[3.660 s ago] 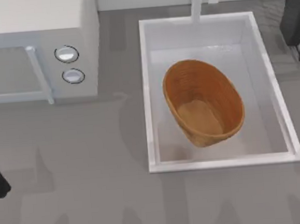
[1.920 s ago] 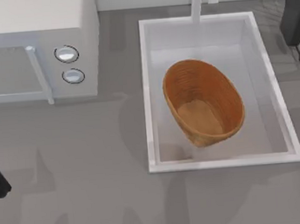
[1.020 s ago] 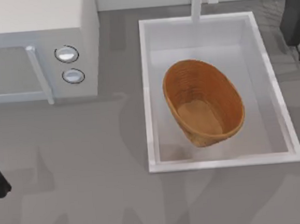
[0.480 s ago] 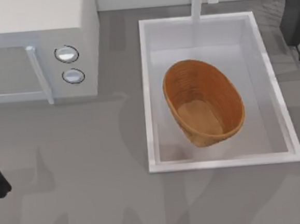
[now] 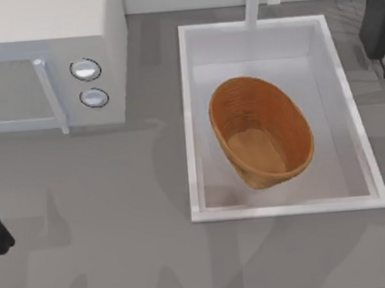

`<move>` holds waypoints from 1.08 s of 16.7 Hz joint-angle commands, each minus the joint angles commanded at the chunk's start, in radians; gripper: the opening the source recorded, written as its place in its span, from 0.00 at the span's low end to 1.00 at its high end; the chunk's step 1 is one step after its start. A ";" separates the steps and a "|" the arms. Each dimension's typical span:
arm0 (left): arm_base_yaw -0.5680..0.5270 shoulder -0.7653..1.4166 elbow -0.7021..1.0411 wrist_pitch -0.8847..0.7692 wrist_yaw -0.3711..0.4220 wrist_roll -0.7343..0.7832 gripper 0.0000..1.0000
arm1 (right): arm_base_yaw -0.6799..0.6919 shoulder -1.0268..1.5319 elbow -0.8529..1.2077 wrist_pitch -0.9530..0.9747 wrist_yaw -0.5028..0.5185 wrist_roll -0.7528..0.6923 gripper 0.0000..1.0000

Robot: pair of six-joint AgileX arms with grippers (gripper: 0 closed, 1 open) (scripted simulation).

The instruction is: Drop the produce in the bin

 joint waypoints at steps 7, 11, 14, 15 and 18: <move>0.000 0.000 0.000 0.000 0.000 0.000 1.00 | 0.000 0.000 0.000 0.000 0.000 0.000 0.00; 0.000 0.000 0.000 0.000 0.000 0.000 1.00 | -0.001 -0.030 0.041 -0.047 0.000 0.001 0.00; 0.000 0.000 0.000 0.000 0.000 0.000 1.00 | 0.001 -0.052 0.128 -0.168 0.000 -0.004 0.00; 0.000 0.000 0.000 0.000 0.000 0.000 1.00 | 0.001 -0.061 0.164 -0.216 0.000 -0.006 0.00; 0.000 0.000 0.000 0.000 0.000 0.000 1.00 | -0.001 -0.100 0.275 -0.370 0.000 -0.007 0.00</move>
